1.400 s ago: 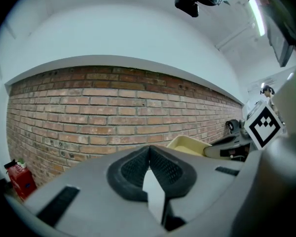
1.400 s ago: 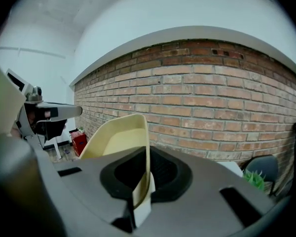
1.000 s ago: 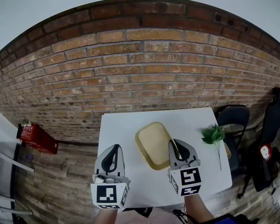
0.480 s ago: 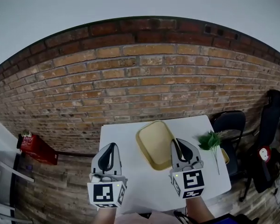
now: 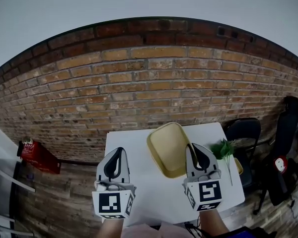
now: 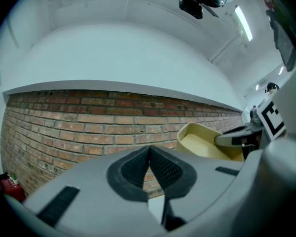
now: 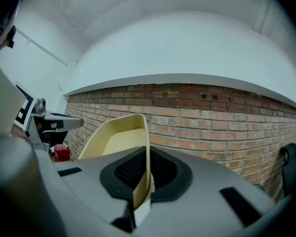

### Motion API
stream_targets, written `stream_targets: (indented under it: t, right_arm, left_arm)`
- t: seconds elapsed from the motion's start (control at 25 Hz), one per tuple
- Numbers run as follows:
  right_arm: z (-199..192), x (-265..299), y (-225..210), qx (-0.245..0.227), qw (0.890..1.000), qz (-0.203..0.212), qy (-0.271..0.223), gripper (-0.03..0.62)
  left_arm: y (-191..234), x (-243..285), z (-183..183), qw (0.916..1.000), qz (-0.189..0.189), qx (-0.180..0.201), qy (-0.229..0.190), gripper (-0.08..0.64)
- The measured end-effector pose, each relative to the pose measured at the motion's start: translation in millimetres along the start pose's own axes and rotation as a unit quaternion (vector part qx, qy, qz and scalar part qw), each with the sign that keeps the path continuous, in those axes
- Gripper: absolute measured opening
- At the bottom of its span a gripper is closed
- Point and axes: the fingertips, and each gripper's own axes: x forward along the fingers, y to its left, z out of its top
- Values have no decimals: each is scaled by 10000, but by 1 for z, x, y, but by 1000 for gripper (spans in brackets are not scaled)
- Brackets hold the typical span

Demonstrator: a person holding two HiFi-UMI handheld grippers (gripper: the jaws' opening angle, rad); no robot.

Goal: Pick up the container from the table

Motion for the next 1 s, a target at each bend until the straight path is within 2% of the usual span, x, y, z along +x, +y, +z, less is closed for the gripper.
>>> stream_targets:
  t: [1.0]
  right_arm:
    - [4,-4,-4,1,9999,-68,-140,6]
  left_arm:
    - [-9,-2,7,10000,-55,34,-73,9]
